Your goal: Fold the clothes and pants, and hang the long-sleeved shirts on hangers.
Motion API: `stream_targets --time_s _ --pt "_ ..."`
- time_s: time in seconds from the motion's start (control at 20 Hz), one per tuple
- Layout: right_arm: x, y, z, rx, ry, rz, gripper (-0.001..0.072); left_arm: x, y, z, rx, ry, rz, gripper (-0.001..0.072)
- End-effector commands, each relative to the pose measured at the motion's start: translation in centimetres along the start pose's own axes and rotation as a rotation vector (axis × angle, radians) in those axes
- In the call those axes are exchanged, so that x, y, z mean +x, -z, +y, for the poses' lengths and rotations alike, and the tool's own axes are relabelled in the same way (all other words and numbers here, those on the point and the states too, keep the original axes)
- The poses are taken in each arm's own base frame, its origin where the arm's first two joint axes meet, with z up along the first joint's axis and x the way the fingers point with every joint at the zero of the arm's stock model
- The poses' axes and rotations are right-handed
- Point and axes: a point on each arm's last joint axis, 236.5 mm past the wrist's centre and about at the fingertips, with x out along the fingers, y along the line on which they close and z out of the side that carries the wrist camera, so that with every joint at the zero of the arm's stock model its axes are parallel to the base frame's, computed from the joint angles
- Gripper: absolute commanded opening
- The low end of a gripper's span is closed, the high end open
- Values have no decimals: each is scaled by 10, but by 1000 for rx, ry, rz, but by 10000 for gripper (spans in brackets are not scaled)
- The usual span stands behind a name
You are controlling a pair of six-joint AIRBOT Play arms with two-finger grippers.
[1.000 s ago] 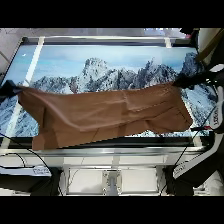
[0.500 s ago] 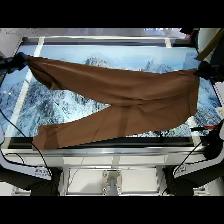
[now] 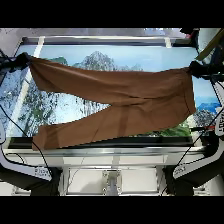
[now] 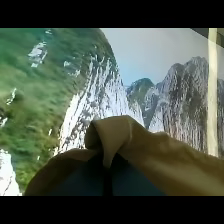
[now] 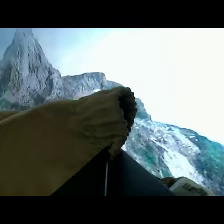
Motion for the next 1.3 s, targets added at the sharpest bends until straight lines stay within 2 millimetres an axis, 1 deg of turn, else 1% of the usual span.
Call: stream_targets --time_s 0.0,0.1,0.15,0.2,0.3,0.35,0.4,0.45,0.5,0.55,0.6,0.65,0.7,0.75,0.8,0.85,0.95,1.0,1.1,1.2,1.25 --pt "-63 -10 -6 -65 87 -49 42 -55 5 15 113 -123 82 8" --pt "-107 -8 -9 -71 108 -74 42 -95 5 32 167 -242 113 9" --pt "-129 -2 -9 -79 115 -72 42 -112 2 35 182 -284 113 9" --pt "-149 11 -5 -95 112 -48 43 -130 0 34 197 -308 109 10" --pt "-183 39 12 -160 107 -11 42 -160 -5 20 210 -309 86 10" --pt "-198 43 20 -183 110 -38 42 -172 -8 14 216 -308 71 9" --pt "-212 41 25 -192 118 -88 43 -179 -9 10 223 -307 60 9" --pt "-219 41 29 -197 121 -115 43 -180 -8 10 225 -312 67 9" --pt "-217 42 29 -193 115 -117 43 -175 -4 15 222 -317 85 9" --pt "-206 46 25 -179 111 -94 42 -163 1 22 211 -321 111 9" --pt "-188 51 15 -148 110 -62 42 -147 9 30 195 -321 146 9" --pt "-164 55 3 -121 112 -44 42 -126 20 40 180 -320 193 9" --pt "-138 54 -11 -72 121 -50 42 -104 31 51 151 -321 234 9" --pt "-108 49 -24 -4 115 -81 42 -79 45 65 107 -326 275 9" --pt "-78 45 -30 61 76 -97 42 -57 59 77 79 -329 312 9" --pt "-50 45 -31 117 33 -93 42 -33 76 87 52 -330 352 9" --pt "9 48 -32 191 -31 -70 43 9 99 91 16 -325 382 9" --pt "33 51 -33 203 -34 -67 42 27 102 89 17 -319 364 9" --pt "76 53 -37 229 -19 -91 42 59 94 80 -5 -306 273 9" --pt "101 48 -39 258 -8 -144 42 76 87 73 -23 -296 209 9" --pt "107 43 -38 270 -4 -176 42 81 87 72 -35 -294 198 9"
